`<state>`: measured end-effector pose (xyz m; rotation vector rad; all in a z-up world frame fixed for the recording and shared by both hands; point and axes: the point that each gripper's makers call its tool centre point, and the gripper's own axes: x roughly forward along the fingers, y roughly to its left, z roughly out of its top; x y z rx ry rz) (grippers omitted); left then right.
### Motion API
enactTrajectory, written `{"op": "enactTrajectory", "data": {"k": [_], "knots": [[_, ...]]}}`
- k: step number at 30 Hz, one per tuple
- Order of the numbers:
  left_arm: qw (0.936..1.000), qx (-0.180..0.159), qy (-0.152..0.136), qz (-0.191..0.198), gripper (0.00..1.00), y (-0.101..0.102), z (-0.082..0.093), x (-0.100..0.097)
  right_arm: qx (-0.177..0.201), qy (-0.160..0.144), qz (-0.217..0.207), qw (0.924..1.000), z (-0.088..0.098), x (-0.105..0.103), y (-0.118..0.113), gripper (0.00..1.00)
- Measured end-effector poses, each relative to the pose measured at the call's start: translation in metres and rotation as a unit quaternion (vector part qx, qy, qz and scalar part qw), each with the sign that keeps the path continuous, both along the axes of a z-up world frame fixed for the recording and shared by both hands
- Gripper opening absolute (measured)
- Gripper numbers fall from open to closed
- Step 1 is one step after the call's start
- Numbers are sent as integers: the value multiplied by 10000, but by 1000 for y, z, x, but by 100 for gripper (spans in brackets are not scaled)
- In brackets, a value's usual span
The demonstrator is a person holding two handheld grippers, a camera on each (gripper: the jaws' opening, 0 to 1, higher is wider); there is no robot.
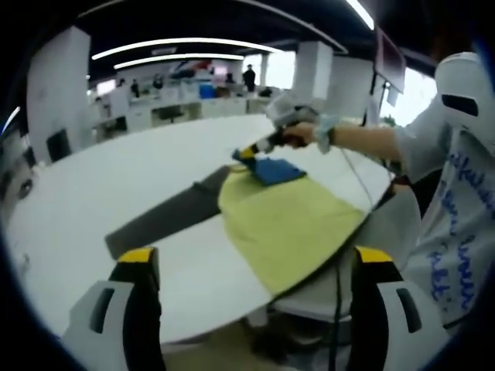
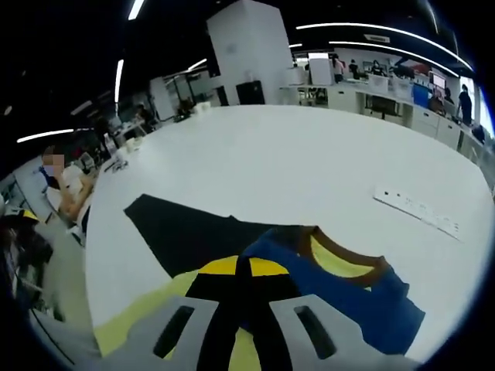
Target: Fold the garment on the visible template until the final outline fits inside the template.
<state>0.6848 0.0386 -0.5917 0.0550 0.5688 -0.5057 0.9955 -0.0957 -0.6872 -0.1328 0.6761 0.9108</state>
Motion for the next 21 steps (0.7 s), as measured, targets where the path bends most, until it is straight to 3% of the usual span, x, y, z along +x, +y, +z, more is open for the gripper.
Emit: {"op": "enactTrajectory", "data": {"k": [3,10,21], "knots": [[10000,-17,25,35,99,1,-1,0,-135,9,8,9999,-11,1,-1,3],[9999,-19,86,86,98,4,-4,1,-44,210,16,9998,-23,0,9,3],[9998,-27,126,129,99,5,-7,1,-7,254,-106,9996,-40,2,18,3]]}}
